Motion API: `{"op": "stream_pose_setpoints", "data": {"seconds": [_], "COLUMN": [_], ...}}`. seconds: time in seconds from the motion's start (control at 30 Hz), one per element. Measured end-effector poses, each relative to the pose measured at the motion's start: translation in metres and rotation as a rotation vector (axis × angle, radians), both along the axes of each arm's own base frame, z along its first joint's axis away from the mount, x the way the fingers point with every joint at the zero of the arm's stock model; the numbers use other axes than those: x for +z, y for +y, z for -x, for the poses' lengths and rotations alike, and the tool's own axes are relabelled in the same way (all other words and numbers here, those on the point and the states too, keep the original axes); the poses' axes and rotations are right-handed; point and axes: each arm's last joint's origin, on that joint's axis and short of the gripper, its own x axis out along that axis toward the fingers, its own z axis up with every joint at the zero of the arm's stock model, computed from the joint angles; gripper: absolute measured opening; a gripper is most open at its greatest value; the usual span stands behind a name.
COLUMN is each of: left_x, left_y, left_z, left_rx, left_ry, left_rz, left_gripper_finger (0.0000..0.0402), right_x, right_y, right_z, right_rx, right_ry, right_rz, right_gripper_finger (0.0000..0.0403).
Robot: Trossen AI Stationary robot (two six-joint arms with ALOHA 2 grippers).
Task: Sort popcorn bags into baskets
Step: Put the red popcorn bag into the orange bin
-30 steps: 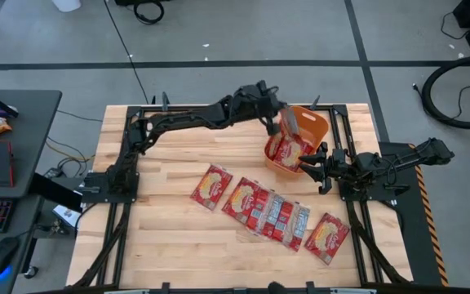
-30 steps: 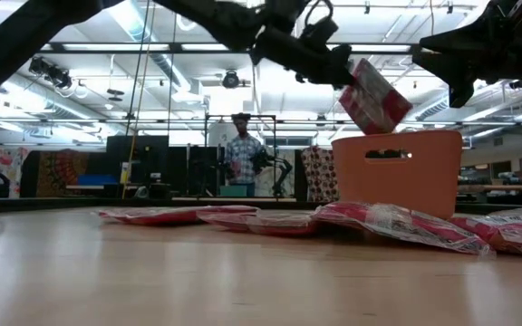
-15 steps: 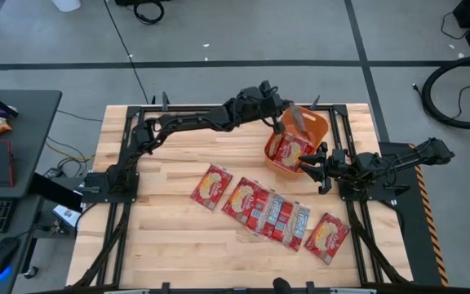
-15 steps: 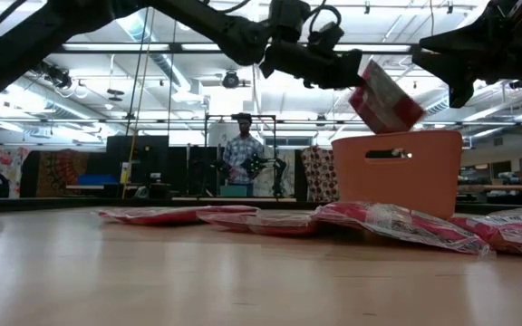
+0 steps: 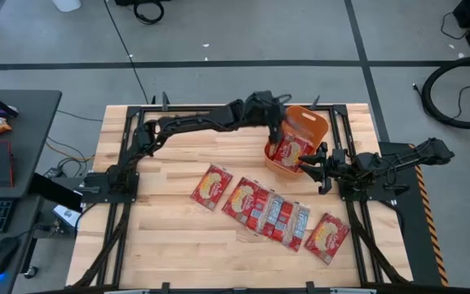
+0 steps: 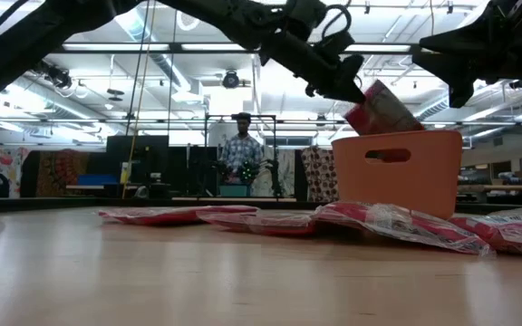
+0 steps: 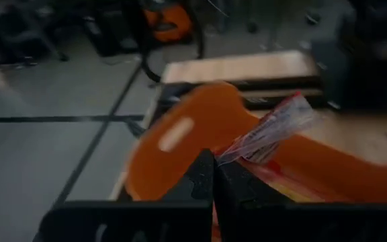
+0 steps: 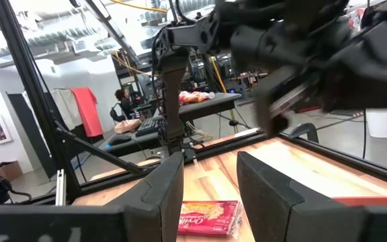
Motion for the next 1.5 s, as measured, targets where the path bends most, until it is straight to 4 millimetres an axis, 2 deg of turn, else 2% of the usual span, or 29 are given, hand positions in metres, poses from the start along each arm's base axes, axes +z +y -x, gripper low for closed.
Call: {"op": "stream_pose_setpoints", "data": {"seconds": [0.2,0.33,0.47,0.6,0.8,0.97,1.03,1.13,1.33,1.5], "left_x": [-0.002,-0.002,-0.018,-0.026,-0.052,-0.059,-0.052,-0.032,0.008,0.005], "left_y": [-0.011,0.004,0.023,0.022,-0.010,-0.036,-0.045,-0.057,-0.091,-0.125], "left_z": [-0.002,-0.006,-0.014,-0.015,-0.013,-0.014,-0.012,-0.008,0.011,0.028], "left_rx": [-0.093,-0.055,-0.016,-0.029,-0.155,-0.220,-0.240,-0.238,-0.254,-0.258], "left_ry": [0.047,-0.046,-0.122,-0.073,0.217,0.321,0.332,0.312,0.326,0.506], "left_rz": [-0.060,-0.114,-0.161,-0.172,-0.146,-0.177,-0.200,-0.224,-0.201,-0.139], "left_gripper_finger": [0.0001,0.0001,0.0009,0.0026,0.0066,0.0120,0.0136,0.0143,0.0125,0.0104], "right_x": [0.000,0.000,0.000,0.000,0.000,0.000,0.000,0.000,0.000,0.000], "right_y": [0.000,0.000,0.000,0.000,0.000,0.000,0.000,0.000,0.000,0.000], "right_z": [0.000,0.000,0.000,0.000,0.000,0.000,0.000,0.000,0.000,0.000], "right_rx": [0.000,0.000,0.000,0.000,0.000,0.000,0.000,0.000,0.000,0.000], "right_ry": [0.000,0.000,-0.001,-0.002,-0.004,-0.003,-0.004,-0.004,-0.004,-0.004], "right_rz": [0.000,0.000,0.000,0.000,-0.001,-0.001,-0.001,-0.001,-0.001,-0.001], "right_gripper_finger": [0.0144,0.0144,0.0144,0.0144,0.0144,0.0144,0.0144,0.0144,0.0144,0.0144]}}
